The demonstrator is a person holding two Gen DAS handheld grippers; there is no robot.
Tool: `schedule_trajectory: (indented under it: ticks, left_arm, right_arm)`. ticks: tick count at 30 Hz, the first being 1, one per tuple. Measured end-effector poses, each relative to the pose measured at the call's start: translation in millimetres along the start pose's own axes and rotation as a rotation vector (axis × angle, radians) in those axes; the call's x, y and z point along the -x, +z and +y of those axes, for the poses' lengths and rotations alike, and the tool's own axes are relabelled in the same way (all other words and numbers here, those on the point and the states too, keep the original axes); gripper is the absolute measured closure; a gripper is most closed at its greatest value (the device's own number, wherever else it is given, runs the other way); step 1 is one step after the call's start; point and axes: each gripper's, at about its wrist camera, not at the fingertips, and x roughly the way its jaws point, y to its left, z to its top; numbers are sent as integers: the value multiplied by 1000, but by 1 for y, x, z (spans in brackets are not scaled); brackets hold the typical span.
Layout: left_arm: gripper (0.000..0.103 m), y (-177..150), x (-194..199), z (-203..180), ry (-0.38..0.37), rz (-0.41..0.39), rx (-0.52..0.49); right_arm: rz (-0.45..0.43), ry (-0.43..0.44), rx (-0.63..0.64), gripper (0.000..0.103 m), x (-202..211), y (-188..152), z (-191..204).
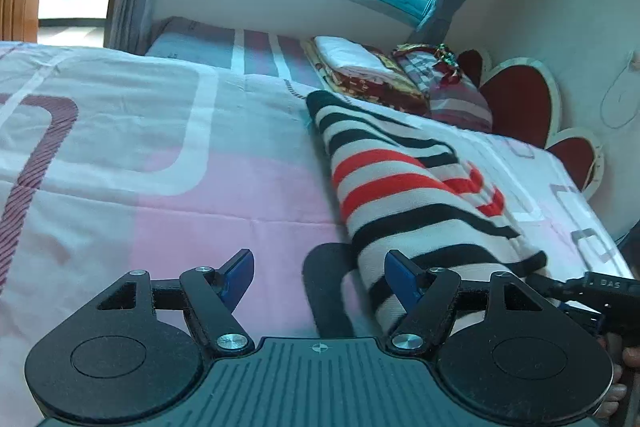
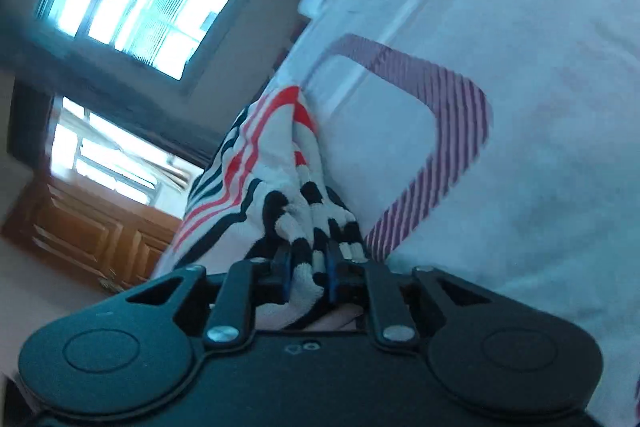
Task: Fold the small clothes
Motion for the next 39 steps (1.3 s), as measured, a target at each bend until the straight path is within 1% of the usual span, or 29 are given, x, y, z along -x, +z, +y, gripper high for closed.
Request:
schedule_trajectory:
  ticks: [2, 3, 5, 8, 10, 11, 12, 13, 14, 16, 17, 18, 19, 20, 21, 22, 23, 24, 25, 27, 29, 30, 32, 33, 34, 35, 37, 38, 39]
  left_arm:
    - [31, 2, 1, -7, -34, -18, -7]
    - [31, 4, 0, -14, -41, -29, -20]
    - [31, 11, -7, -26, -47, -30, -39]
    - [31, 19, -22, -46, -25, -23, -85]
    - [31, 22, -35, -54, -4, 5, -104]
    - [31, 22, -43, -55, 7, 28, -104]
    - [31, 21, -47, -55, 5, 48, -102]
    - [31, 21, -51, -53, 8, 73, -101]
    - [31, 21, -52, -52, 5, 82, -99]
    - [31, 18, -51, -49, 13, 84, -108]
    - [32, 16, -49, -48, 25, 79, -126]
    - [32, 15, -46, -47, 30, 73, -140]
    - [31, 13, -44, -46, 37, 72, -151]
    - [31, 13, -42, -44, 41, 69, -154]
    - [31, 12, -41, -40, 35, 70, -148]
    - [27, 12, -42, -37, 32, 77, -141]
    - [26, 12, -41, -35, 41, 78, -140]
    - [26, 14, -38, -33, 43, 73, -149]
    - [26, 15, -35, -31, 38, 63, -153]
    - [24, 20, -28, -28, 25, 34, -131]
    - [8, 24, -22, -29, -7, -20, -96]
    - [7, 26, -22, -32, -21, -34, -84]
    - [7, 31, -30, -39, -53, -14, -53]
    - [7, 31, -35, -42, -61, 2, -50]
    - [7, 30, -42, -46, -49, 20, -56]
    - [7, 29, -48, -49, -26, 45, -68]
    - [7, 22, -58, -49, -43, 111, -84]
    - [7, 18, -61, -48, -42, 133, -92]
    - [7, 13, -62, -47, -31, 155, -108]
  right_arm:
    - [-16, -35, 62, 80, 4, 4, 13]
    - [-68, -46, 90, 73, 12, 6, 21]
    - [-152, -55, 176, 72, 26, 12, 40]
    - [-153, -101, 370, 74, 16, 19, 72]
    - [-168, -154, 485, 72, 3, 20, 87]
    - [-162, -196, 497, 61, -6, 23, 89]
    - [-129, -247, 489, 43, -15, 27, 88]
    - [-82, -260, 464, 40, -24, 33, 84]
    - [-45, -239, 423, 43, -33, 38, 80]
    - [24, -182, 297, 62, -50, 52, 64]
    - [43, -144, 279, 79, -51, 54, 60]
    - [27, -123, 326, 83, -51, 52, 64]
    - [-5, -97, 393, 84, -44, 46, 72]
    - [-40, -43, 450, 85, -37, 42, 78]
    - [-63, -17, 485, 85, -39, 39, 78]
    - [-38, -90, 493, 85, -51, 37, 72]
    - [5, -174, 479, 84, -66, 38, 59]
    - [-7, -147, 433, 81, -67, 41, 46]
    - [-2, -137, 409, 80, -65, 44, 44]
    - [-19, -146, 418, 73, -61, 48, 52]
    - [-86, -101, 401, 73, -45, 52, 57]
    - [-106, -73, 394, 73, -43, 54, 58]
    - [-92, -34, 365, 70, -46, 62, 58]
    - [-74, -32, 355, 63, -48, 62, 56]
    - [-70, -32, 357, 58, -48, 62, 56]
    - [-73, -36, 372, 57, -49, 61, 55]
    - [-86, -63, 395, 73, -44, 58, 54]
    - [-93, -57, 389, 84, -41, 55, 51]
    - [-80, -58, 384, 87, -30, 46, 49]
